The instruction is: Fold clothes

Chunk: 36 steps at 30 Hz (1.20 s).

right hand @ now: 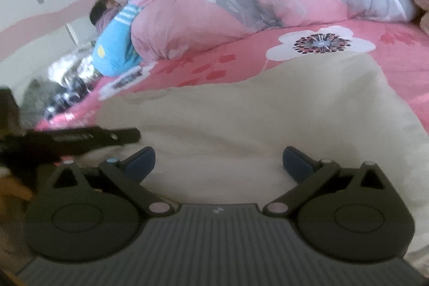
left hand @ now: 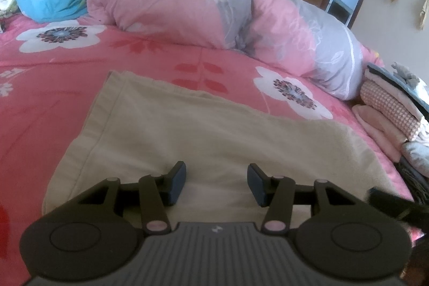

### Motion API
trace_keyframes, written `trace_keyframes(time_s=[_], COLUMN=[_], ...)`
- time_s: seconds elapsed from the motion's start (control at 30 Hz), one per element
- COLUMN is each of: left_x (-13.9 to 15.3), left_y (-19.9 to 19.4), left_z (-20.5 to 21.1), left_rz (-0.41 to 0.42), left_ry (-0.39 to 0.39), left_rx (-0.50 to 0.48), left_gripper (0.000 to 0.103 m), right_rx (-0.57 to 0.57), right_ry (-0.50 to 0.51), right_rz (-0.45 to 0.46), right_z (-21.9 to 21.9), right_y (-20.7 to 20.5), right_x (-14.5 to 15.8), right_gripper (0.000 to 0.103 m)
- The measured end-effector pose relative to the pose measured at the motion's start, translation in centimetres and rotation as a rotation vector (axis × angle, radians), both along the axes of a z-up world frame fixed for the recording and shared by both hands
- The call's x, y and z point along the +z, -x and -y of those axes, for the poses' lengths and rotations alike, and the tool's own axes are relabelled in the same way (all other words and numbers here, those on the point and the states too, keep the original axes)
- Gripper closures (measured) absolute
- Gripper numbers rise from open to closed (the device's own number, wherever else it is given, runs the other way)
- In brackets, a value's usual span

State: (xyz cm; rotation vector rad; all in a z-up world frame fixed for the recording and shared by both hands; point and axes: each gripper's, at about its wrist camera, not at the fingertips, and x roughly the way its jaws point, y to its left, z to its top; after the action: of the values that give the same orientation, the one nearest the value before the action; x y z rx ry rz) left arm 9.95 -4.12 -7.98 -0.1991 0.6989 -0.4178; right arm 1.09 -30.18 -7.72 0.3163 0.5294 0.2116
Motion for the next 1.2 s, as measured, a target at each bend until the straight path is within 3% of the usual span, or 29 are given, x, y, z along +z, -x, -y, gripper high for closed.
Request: trace_keyframes(time_s=[0.13,0.2,0.3,0.4,0.47,0.53,0.6,0.63,0.67,0.83,0.93,0.97,1.03,1.1,1.2], left_x=[0.1,0.0,0.0,0.1,0.0,0.0,-0.1,-0.1,-0.2,-0.2,-0.1,-0.1,-0.1,-0.1,-0.1], left_y=[-0.1,-0.1,0.0,0.0,-0.1,-0.1,-0.1,-0.1,-0.1,0.0,0.0,0.0,0.0,0.0,0.0], left_z=[0.1,0.1,0.1,0.1,0.0,0.0,0.1,0.1,0.1,0.2,0.2,0.2,0.2,0.1,0.2], left_rz=[-0.001,-0.002,-0.002,-0.003,-0.003,-0.001,0.003,0.007,0.01,0.012,0.01,0.01,0.01,0.01,0.009], left_ry=[-0.013,-0.013,-0.012,-0.01,-0.007,-0.009,-0.013,-0.018,-0.021,-0.019,-0.015,-0.015,-0.015,-0.014,-0.014], left_rx=[-0.005,-0.005,-0.004,-0.005,-0.008,-0.01,-0.013,-0.016,-0.02,-0.025,-0.026,-0.026,-0.026,-0.026,-0.025], left_gripper=[0.05,0.05,0.05,0.05,0.05,0.05,0.049,0.049,0.049,0.049,0.049,0.049,0.049,0.049,0.049], right_rx=[-0.088,-0.145,-0.184,-0.179,-0.189,-0.174,-0.131,-0.11,-0.083,0.044,-0.008,-0.039,-0.12,-0.222,-0.276], right_ry=[-0.009,-0.019,-0.131,-0.36,-0.432,-0.437,-0.422,-0.406,-0.381,-0.305,-0.276,-0.299,-0.415,-0.483,-0.358], right_rz=[0.097,0.096,0.009,-0.167,-0.285,-0.359,-0.372,-0.371,-0.335,-0.048,-0.13,-0.172,-0.212,-0.178,-0.114], right_z=[3.9,7.1,12.7,18.2,20.1,20.6,20.3,20.1,19.8,19.2,20.1,20.6,22.1,23.2,23.0], right_y=[1.5,0.8,-2.6,-7.8,-10.7,-12.7,-13.9,-14.4,-14.5,-13.2,-14.6,-15.0,-15.0,-13.9,-11.7], right_x=[2.8,4.1,4.0,1.6,-0.4,-1.8,-2.3,-2.4,-1.8,1.3,-1.8,-3.3,-5.4,-5.1,-2.1], right_gripper=[0.001,0.001,0.001,0.007,0.032,0.05,0.061,0.082,0.095,0.095,0.094,0.087,0.088,0.082,0.081])
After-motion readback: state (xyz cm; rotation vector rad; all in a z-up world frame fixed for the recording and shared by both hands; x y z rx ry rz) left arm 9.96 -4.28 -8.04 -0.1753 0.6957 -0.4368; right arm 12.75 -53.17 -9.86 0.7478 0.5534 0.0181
